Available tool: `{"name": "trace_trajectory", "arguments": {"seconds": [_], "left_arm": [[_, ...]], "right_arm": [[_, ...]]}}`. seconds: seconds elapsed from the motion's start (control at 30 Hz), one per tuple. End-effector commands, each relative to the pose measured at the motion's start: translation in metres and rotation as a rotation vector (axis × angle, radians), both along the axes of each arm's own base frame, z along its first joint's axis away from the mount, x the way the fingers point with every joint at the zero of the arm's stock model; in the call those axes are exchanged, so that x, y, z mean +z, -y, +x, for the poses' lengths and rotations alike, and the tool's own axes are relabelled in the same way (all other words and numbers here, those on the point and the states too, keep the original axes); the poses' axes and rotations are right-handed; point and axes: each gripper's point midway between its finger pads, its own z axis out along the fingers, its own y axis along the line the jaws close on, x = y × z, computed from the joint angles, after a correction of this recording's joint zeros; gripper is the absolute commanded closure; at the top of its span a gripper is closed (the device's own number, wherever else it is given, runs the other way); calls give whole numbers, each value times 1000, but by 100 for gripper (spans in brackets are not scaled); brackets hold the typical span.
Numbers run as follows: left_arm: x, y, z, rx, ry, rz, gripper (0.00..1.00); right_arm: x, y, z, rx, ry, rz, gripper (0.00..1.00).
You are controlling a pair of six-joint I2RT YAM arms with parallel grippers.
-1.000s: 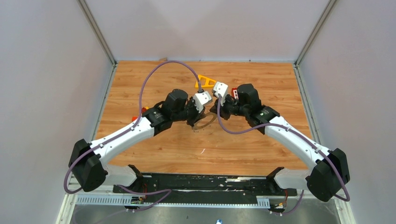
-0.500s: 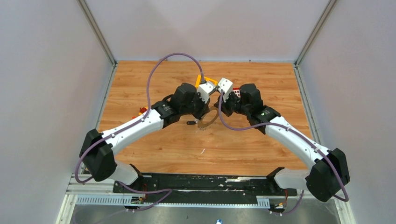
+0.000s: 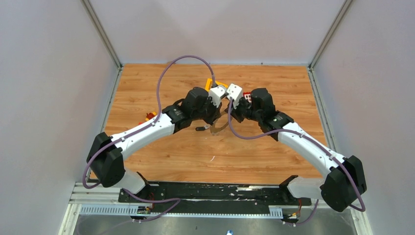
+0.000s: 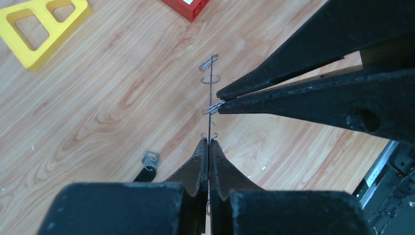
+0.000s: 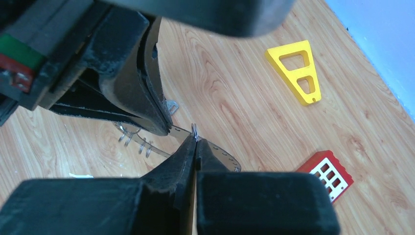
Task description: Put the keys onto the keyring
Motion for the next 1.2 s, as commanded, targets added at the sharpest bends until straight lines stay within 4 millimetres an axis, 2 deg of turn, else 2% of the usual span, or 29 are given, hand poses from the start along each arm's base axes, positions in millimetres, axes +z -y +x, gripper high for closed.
{"name": "trace_trajectory", "arguments": {"seconds": [0.0, 0.17, 0.23, 0.4, 0.57, 0.83, 1.0, 1.17], "left_arm": [[18, 3, -3, -74, 134, -41, 100], [35, 0, -19, -201, 290, -134, 98], [38, -1, -25, -254, 302, -156, 89], [54, -11, -38, -358, 384, -220, 61], [67, -23, -49, -458, 489, -213, 45], [83, -26, -70, -617, 610, -240, 43], [85, -20, -79, -696, 634, -257, 48], [86, -16, -85, -762, 617, -272, 54]], "right_arm": [[33, -3, 1, 60, 127, -7, 100], [36, -1, -6, 98, 170, -33, 100], [40, -1, -11, 126, 188, -28, 100], [50, -4, -29, 199, 208, 3, 100], [52, -8, -46, 291, 190, 31, 100], [56, -15, -75, 439, 176, 89, 100], [57, -18, -93, 528, 175, 125, 100], [53, -18, -100, 560, 169, 130, 100]]}}
